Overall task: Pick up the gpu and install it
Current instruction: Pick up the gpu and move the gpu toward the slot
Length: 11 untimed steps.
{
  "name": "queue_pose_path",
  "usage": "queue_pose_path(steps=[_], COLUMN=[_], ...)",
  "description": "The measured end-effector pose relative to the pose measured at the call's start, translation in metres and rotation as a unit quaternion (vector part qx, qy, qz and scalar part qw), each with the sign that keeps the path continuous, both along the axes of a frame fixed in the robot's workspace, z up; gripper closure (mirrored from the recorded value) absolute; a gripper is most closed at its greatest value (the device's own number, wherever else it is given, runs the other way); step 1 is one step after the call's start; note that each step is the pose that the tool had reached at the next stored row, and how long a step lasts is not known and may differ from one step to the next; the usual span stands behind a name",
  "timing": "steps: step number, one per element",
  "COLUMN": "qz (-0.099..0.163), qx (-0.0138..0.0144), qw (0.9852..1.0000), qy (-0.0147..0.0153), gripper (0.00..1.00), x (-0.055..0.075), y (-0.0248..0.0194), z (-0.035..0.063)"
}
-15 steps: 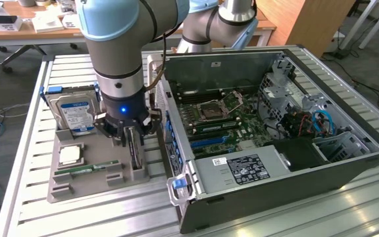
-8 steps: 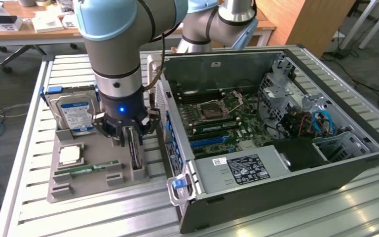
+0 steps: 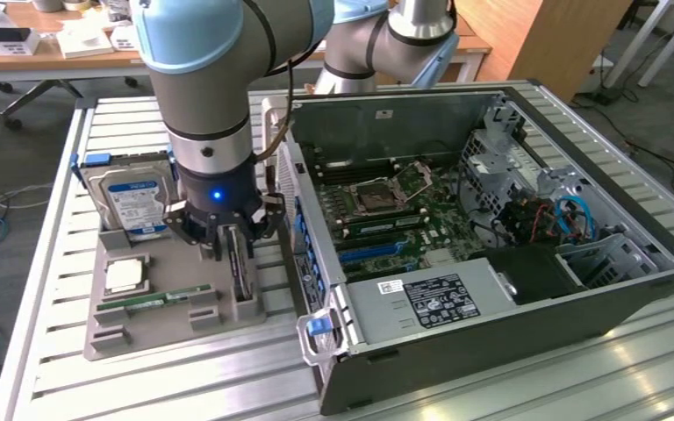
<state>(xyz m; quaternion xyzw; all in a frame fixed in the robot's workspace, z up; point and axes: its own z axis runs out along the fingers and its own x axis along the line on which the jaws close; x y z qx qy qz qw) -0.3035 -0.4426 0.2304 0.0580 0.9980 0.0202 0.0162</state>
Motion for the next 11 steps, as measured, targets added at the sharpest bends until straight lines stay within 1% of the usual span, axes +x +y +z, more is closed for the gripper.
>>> queue_pose_path(steps=[9, 11], qz=[0.001, 0.001], qx=[0.0001, 0.0001], qw=[1.0, 1.0], qy=[-0.0001, -0.0001], gripper=[0.53, 0.55], x=[0.0, 0.0001], y=[0.0, 0.0], z=[-0.0001, -0.0001])
